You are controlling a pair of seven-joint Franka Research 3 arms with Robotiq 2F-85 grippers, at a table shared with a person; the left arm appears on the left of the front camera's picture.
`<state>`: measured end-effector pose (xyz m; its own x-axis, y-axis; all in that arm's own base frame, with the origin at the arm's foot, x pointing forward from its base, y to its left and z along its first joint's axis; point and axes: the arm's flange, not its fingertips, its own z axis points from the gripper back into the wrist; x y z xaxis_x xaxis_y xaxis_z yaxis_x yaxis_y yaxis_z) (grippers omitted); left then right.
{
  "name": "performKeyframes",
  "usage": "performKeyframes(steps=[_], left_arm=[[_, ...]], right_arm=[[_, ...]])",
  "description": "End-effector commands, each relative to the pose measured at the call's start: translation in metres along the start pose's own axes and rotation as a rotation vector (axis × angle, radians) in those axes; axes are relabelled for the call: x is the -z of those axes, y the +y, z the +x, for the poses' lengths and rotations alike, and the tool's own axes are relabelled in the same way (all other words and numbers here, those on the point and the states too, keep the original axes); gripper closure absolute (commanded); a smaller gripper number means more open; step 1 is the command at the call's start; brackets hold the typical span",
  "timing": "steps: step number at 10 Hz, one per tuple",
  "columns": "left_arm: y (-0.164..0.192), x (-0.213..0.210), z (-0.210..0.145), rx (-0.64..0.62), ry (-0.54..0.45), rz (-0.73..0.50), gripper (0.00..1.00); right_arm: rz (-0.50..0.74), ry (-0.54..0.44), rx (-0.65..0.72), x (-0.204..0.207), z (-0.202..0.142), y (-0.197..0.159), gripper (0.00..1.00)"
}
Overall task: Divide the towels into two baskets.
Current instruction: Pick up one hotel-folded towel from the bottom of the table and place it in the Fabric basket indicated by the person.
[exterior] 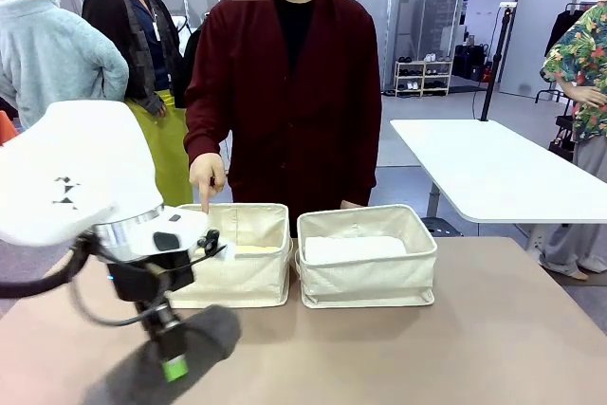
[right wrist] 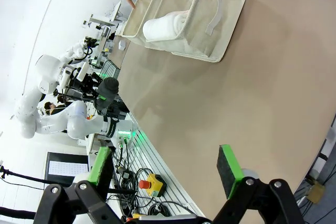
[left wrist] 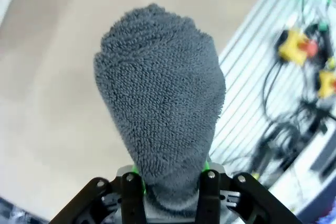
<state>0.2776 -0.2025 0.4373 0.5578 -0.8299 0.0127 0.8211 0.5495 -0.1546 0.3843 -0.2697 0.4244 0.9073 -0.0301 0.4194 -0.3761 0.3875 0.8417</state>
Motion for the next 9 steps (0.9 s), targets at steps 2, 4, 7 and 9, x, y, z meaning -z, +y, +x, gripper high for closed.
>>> performKeyframes(steps=[2,4,7,9], left_arm=[[0.008,-0.021,-0.028,0.32,0.045,0.103,0.79],[0.011,-0.026,-0.041,0.368,-0.006,0.002,0.79],[0.008,-0.02,-0.024,0.31,0.071,0.085,0.79],[0.01,-0.04,-0.023,0.395,-0.026,0.176,0.6]], right_arm=[[-0.015,0.009,0.003,0.0,-0.002,0.003,0.0],[-0.015,0.009,0.003,0.0,-0.002,0.003,0.0],[-0.015,0.009,0.003,0.0,-0.002,0.003,0.0],[-0.015,0.009,0.003,0.0,-0.002,0.003,0.0]])
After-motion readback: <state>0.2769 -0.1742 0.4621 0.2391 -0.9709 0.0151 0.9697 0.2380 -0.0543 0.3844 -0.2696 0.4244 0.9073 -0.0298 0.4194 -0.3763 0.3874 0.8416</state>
